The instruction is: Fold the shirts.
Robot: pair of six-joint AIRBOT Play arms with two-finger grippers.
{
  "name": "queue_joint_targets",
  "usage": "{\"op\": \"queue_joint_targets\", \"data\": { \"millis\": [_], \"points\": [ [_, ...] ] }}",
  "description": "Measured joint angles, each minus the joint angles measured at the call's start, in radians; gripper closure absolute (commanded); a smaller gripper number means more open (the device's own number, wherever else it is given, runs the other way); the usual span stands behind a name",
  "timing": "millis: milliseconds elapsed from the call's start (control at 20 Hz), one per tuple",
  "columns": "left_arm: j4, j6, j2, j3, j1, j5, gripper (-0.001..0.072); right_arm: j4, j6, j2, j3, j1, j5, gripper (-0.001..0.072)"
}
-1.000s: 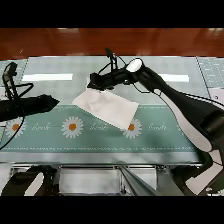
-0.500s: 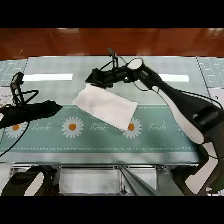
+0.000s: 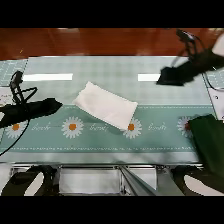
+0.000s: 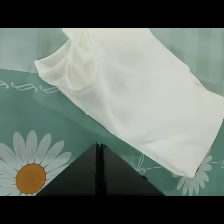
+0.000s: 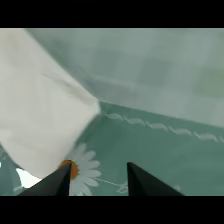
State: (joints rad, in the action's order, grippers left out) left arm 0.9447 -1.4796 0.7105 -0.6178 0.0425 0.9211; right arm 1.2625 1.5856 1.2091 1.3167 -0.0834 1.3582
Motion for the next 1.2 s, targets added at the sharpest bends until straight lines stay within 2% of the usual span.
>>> {"op": "queue_joint_targets", "data": {
  "millis": [150, 250, 400, 650, 850, 900, 950, 1000, 1050, 1200],
  "points": [
    [-0.012, 0.000, 0.000, 0.000, 0.000, -0.005, 0.0689, 0.018, 0.077, -0.191, -0.368, 0.057, -0.171, 0.0292],
    [-0.018, 0.000, 0.000, 0.000, 0.000, -0.006, 0.0688, -0.098, 0.072, -0.234, -0.573, 0.069, -0.305, 0.0292],
    [-0.019, 0.000, 0.000, 0.000, 0.000, -0.007, 0.0688, -0.359, -0.034, -0.185, -0.749, 0.051, -0.462, 0.0293],
    [-0.022, 0.000, 0.000, 0.000, 0.000, -0.008, 0.0689, -0.778, -0.274, 0.045, -0.790, -0.033, -0.550, 0.0295],
    [-0.022, 0.000, 0.000, 0.000, 0.000, -0.008, 0.0688, -0.956, -0.380, 0.204, -0.697, -0.122, -0.545, 0.0299],
    [-0.022, 0.000, 0.000, 0.000, 0.000, -0.008, 0.0689, -0.975, -0.391, 0.235, -0.663, -0.145, -0.546, 0.0335],
    [-0.022, 0.000, 0.000, 0.000, 0.000, -0.008, 0.0688, -0.984, -0.397, 0.262, -0.629, -0.165, -0.551, 0.0450],
    [-0.022, 0.001, 0.001, 0.000, 0.000, -0.008, 0.0689, -0.990, -0.399, 0.286, -0.595, -0.184, -0.562, 0.0637],
    [-0.022, 0.001, 0.002, 0.000, 0.000, -0.008, 0.0689, -1.002, -0.399, 0.309, -0.554, -0.204, -0.559, 0.0685],
    [-0.022, 0.001, 0.010, 0.000, 0.000, -0.010, 0.0689, -1.007, -0.407, 0.346, -0.438, -0.255, -0.550, 0.0686]
  ]
}}
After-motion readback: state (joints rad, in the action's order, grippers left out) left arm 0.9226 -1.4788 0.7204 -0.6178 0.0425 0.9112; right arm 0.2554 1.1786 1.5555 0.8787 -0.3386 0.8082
